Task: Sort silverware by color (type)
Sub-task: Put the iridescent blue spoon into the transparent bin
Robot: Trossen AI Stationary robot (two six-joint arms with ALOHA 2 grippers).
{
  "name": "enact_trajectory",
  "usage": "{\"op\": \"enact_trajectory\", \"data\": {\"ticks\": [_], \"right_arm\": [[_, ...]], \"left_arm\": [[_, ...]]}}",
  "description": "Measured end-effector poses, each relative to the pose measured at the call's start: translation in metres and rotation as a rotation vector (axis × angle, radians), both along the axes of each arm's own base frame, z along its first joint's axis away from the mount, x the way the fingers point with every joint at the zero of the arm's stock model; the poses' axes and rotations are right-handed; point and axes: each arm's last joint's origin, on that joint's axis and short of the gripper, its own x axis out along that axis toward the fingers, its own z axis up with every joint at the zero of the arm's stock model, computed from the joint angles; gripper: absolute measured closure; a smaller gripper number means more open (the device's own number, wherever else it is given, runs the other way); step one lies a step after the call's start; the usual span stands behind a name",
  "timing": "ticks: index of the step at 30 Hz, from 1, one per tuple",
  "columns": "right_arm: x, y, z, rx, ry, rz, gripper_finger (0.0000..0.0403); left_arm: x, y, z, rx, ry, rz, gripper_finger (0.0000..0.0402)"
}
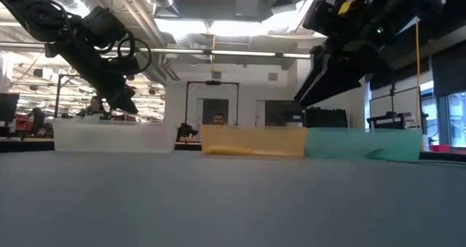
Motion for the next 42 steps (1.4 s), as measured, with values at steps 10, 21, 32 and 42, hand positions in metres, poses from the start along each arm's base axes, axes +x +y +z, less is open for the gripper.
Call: {"op": "enact_trajectory", "data": {"ticks": [10, 21, 32, 42], "right_arm": [[-0.021, -0.004, 0.023, 0.127, 0.218, -0.249, 0.0233], [-0.073, -0.013, 0.008, 0.308, 0.52, -0.745, 0.0233], [-0.1, -0.051, -0.031, 0.423, 0.637, -1.106, 0.0233], [-0.112, -0.071, -0.055, 0.546, 0.709, -1.04, 0.0256]], "left_arm": [[0.009, -0.012, -0.001, -0.1, -0.129, -0.014, 0.0286], [0.039, -0.041, 0.014, -0.159, -0.37, -0.37, 0.0285], [0.048, -0.051, 0.026, -0.092, -0.471, -0.439, 0.0285], [0.048, -0.052, 0.026, -0.094, -0.47, -0.44, 0.0285]]}}
